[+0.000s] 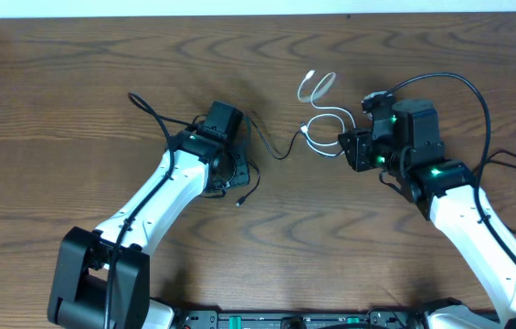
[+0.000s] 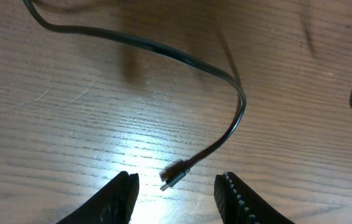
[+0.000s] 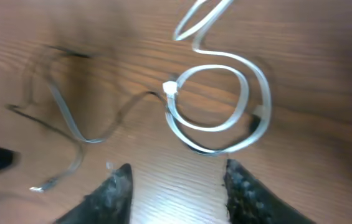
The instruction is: Untangle cables
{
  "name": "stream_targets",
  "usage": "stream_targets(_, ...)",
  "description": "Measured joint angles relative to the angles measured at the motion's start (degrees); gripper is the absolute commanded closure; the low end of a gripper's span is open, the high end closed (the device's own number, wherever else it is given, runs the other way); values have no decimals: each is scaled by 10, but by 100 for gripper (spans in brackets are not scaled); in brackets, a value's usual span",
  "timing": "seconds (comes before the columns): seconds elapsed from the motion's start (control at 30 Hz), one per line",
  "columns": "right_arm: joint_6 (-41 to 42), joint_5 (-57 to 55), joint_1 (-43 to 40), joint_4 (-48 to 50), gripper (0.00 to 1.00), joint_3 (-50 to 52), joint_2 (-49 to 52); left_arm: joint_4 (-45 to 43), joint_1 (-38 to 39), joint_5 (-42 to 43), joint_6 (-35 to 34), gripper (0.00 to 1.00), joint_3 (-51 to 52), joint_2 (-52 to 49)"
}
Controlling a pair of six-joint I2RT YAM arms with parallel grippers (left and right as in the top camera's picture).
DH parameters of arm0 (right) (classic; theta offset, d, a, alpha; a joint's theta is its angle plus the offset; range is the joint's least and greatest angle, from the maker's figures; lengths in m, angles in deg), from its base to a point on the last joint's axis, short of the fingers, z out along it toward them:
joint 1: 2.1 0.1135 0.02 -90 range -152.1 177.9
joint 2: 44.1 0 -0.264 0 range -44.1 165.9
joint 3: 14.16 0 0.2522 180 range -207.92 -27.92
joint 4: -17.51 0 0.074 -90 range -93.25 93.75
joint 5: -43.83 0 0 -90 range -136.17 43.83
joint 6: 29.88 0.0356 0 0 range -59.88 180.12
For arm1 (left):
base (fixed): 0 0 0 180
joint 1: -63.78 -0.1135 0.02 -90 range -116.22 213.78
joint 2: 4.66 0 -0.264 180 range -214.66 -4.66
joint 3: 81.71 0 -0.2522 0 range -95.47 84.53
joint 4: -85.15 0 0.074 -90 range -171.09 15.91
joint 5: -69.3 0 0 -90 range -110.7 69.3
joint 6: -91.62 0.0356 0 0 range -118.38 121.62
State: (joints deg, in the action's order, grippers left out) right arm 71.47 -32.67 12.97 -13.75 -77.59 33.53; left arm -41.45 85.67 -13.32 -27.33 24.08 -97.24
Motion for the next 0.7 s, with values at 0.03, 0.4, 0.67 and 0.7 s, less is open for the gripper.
stream_targets(0.03, -7, -15, 0, -5, 45, 0, 7, 0, 0, 0, 0, 55, 0, 0)
stream_targets(0.4, -59, 14, -43, -59, 40, -30, 106, 0, 0, 2, 0, 55, 0, 0)
stream_targets(0.67, -137, 38, -83, -188, 33, -206, 169, 0, 0, 4, 0, 55, 0, 0)
stream_targets(0.7, -148, 40, -83, -188, 33, -219, 177, 0, 0, 4, 0, 55, 0, 0)
